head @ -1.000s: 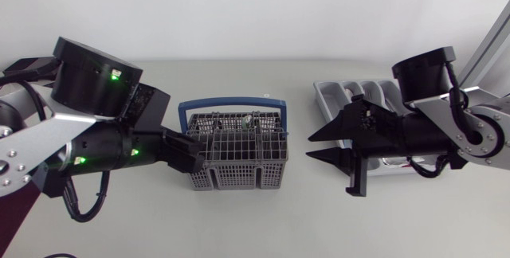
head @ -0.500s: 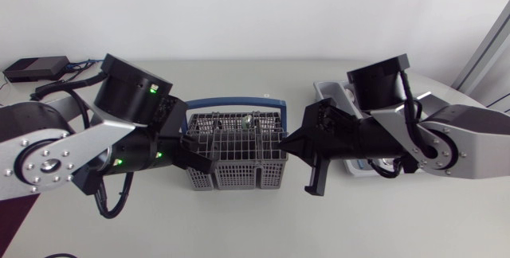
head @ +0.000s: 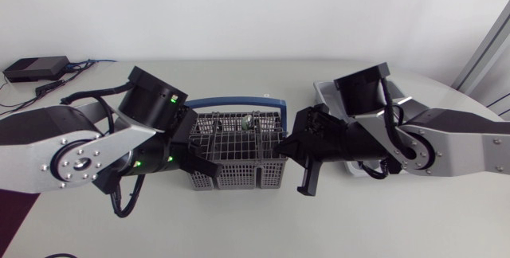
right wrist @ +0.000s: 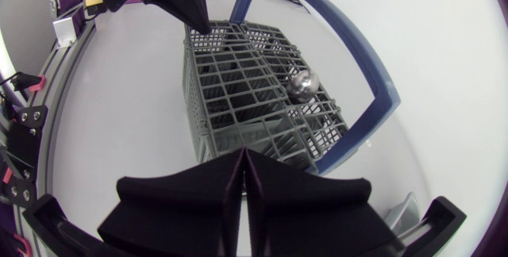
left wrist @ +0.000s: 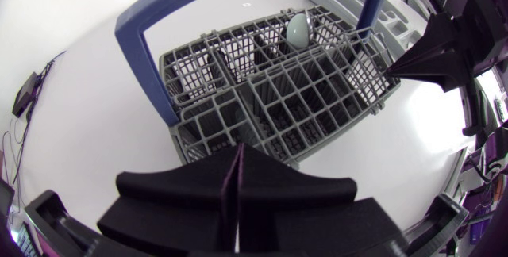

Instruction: Unload the cutlery basket into the drawer organizer.

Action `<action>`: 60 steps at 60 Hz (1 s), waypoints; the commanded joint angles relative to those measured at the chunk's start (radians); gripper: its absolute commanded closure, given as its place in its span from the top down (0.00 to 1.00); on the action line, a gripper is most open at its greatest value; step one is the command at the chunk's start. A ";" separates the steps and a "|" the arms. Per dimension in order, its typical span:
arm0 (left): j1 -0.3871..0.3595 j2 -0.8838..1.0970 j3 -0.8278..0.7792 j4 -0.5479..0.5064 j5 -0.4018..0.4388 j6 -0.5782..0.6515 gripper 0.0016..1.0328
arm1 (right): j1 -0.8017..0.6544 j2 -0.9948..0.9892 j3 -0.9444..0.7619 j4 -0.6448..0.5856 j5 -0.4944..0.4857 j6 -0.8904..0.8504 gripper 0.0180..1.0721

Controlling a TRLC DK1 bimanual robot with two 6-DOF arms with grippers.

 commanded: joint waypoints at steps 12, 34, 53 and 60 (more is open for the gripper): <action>-0.009 -0.025 -0.010 0.000 -0.011 -0.015 0.03 | -0.022 0.003 0.017 0.026 0.024 0.022 0.05; 0.006 -0.036 -0.030 0.000 -0.019 -0.004 0.03 | -0.039 0.001 0.000 0.034 0.033 0.009 0.05; 0.006 -0.163 -0.005 -0.063 -0.019 0.015 0.03 | -0.108 -0.140 0.000 0.013 -0.004 0.032 0.05; 0.001 -0.228 -0.036 -0.092 -0.019 0.049 0.03 | -0.164 -0.100 0.014 0.029 -0.036 0.025 0.05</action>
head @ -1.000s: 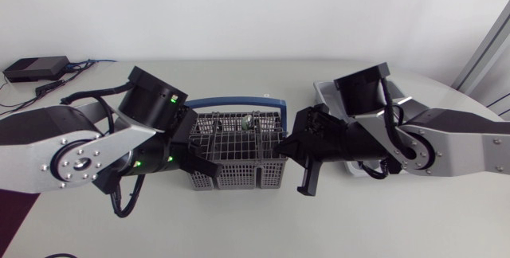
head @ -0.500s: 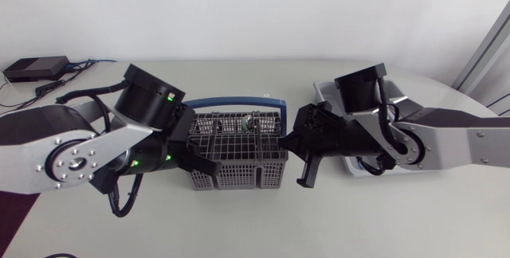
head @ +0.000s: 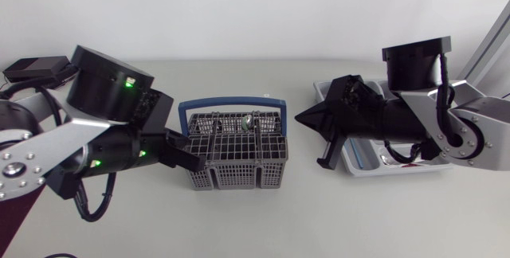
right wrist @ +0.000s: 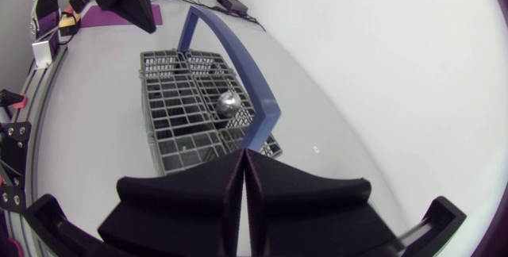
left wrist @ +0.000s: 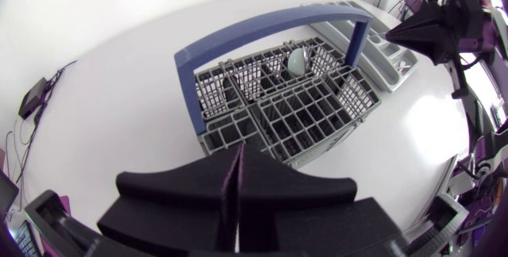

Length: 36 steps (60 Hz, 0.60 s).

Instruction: Unload the cutlery basket into the drawer organizer.

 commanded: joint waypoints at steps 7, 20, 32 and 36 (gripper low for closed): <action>-0.004 -0.086 -0.077 -0.040 0.003 0.067 0.03 | -0.069 0.079 0.025 0.038 -0.026 0.022 0.05; -0.036 -0.121 -0.148 -0.076 0.087 0.099 0.03 | -0.115 0.318 0.154 0.066 -0.071 0.017 0.05; -0.070 -0.091 -0.192 -0.079 0.162 0.140 0.03 | -0.132 0.485 0.295 0.061 -0.125 0.035 0.05; -0.070 -0.078 -0.202 -0.079 0.201 0.157 0.03 | -0.147 0.534 0.345 0.048 -0.154 0.054 0.05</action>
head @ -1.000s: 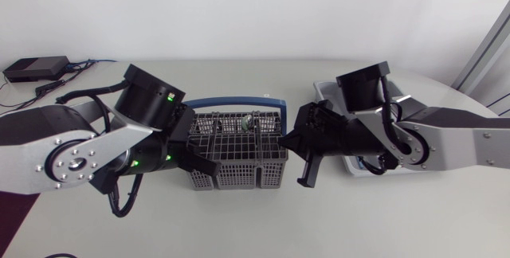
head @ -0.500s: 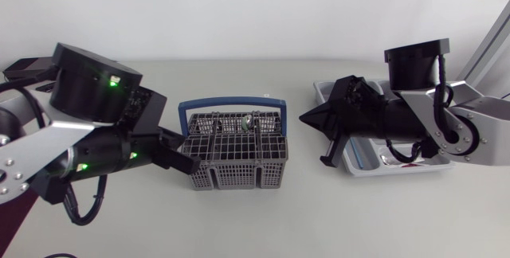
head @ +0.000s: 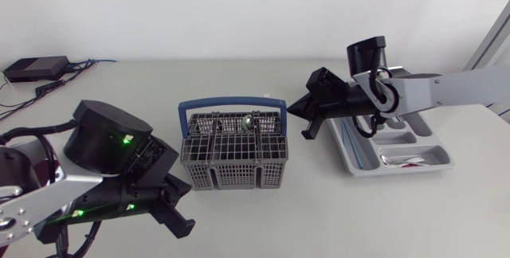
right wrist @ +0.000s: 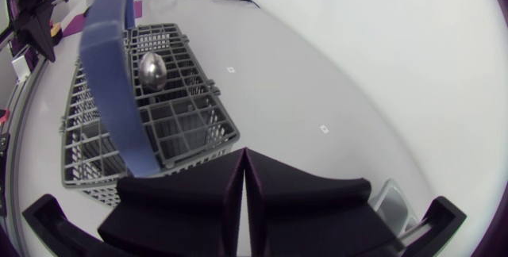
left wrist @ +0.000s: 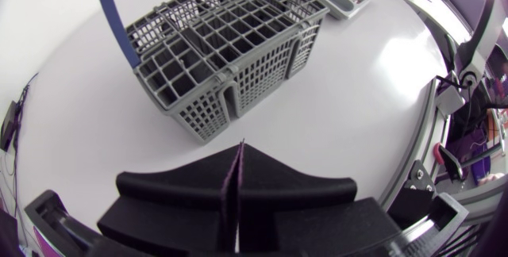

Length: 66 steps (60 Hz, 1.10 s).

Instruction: Unload the cutlery basket into the drawer organizer.

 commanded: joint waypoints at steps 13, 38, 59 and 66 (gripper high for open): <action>0.010 0.111 -0.059 0.062 0.056 0.054 0.03 | -0.061 0.211 0.233 -0.073 -0.097 0.047 0.05; 0.127 0.207 -0.050 0.189 0.082 0.086 0.03 | -0.036 0.341 0.392 -0.285 -0.229 -0.013 0.05; 0.228 0.246 -0.049 0.294 0.082 0.125 0.03 | -0.024 0.260 0.299 -0.366 -0.306 -0.083 0.05; 0.263 0.273 -0.044 0.344 0.082 0.148 0.03 | -0.015 0.215 0.240 -0.369 -0.306 -0.097 0.05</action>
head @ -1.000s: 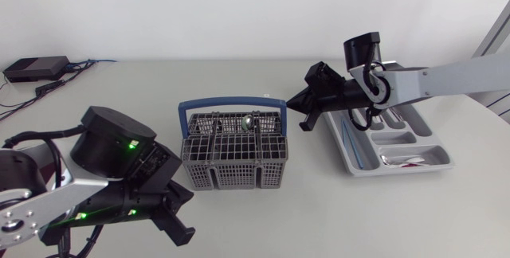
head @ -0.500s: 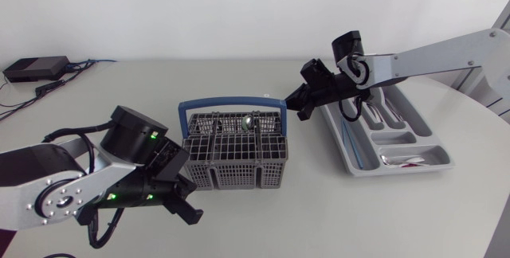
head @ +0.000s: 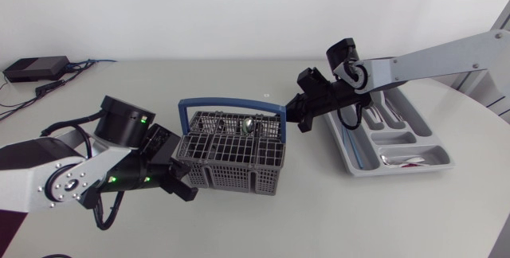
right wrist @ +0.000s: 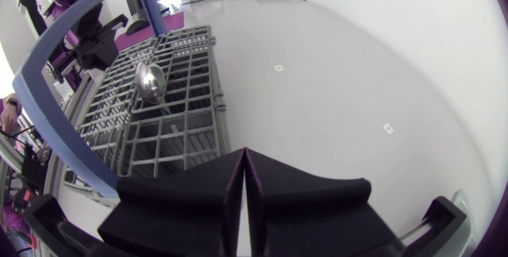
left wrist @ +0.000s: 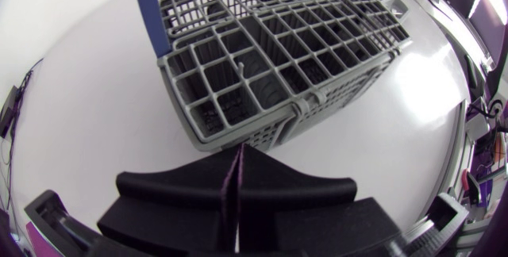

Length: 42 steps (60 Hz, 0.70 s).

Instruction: Unload the cutlery basket into the drawer organizer.

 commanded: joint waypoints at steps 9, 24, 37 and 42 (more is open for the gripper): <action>0.068 0.077 0.012 0.095 0.005 0.053 0.03 | 0.036 -0.107 -0.147 -0.028 -0.015 -0.052 0.05; 0.118 0.171 0.104 0.132 0.005 0.073 0.03 | 0.097 -0.270 -0.303 -0.039 0.045 -0.055 0.05; 0.129 0.268 0.207 0.147 0.005 0.064 0.03 | 0.203 -0.408 -0.417 -0.048 0.138 -0.038 0.05; 0.129 0.314 0.258 0.150 0.007 0.053 0.03 | 0.252 -0.432 -0.448 -0.052 0.166 -0.027 0.05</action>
